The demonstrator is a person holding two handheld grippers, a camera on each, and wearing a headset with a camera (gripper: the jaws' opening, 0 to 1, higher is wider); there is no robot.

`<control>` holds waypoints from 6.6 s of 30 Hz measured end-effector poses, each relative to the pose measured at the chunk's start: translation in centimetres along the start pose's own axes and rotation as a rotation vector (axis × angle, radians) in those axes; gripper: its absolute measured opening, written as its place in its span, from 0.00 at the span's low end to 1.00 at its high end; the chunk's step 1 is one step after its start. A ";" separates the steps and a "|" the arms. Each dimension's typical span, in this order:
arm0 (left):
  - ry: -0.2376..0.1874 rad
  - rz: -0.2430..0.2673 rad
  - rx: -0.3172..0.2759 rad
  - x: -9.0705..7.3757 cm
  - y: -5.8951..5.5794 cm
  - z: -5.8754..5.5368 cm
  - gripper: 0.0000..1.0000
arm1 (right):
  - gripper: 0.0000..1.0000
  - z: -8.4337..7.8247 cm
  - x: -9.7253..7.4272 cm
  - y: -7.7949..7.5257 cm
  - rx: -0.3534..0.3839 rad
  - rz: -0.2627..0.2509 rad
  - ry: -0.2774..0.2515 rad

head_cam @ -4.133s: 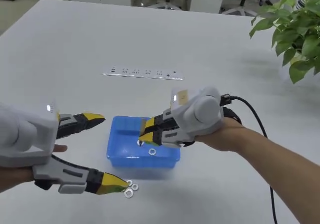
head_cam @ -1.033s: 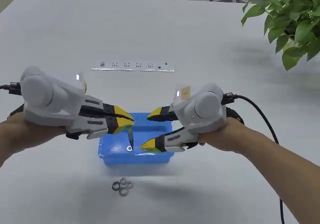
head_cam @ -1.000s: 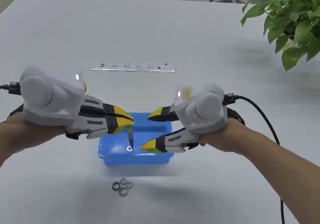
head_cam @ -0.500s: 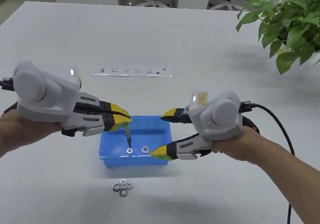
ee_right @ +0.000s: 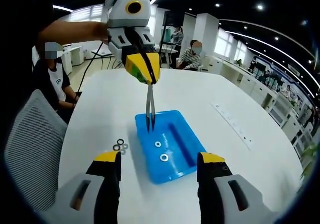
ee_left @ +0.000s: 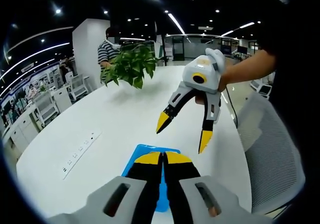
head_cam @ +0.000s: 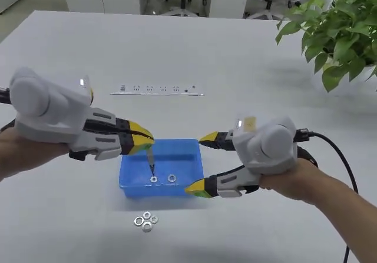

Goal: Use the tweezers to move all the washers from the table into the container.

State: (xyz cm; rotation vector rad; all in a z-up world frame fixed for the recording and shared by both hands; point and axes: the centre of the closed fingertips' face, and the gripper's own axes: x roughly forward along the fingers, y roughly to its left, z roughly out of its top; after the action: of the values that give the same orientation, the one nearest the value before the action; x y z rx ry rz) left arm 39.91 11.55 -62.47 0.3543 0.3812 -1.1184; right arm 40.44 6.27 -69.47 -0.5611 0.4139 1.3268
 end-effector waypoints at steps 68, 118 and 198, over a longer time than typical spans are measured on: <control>0.076 -0.085 -0.037 0.7 -7.4 -5.0 0.05 | 0.65 -2.2 -0.3 5.7 0.010 0.068 0.049; 0.105 -0.180 0.020 1.3 -8.6 -5.9 0.05 | 0.35 -0.6 4.0 9.4 -0.092 0.253 -0.006; 0.038 -0.084 -0.104 -0.7 -7.0 -5.3 0.35 | 0.06 2.2 5.8 9.5 -0.130 0.298 -0.032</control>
State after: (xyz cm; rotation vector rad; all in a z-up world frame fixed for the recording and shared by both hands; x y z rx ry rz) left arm 32.58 11.75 -67.44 0.2699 0.4896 -1.1699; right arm 32.20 13.50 -72.45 -0.6009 0.3972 1.6555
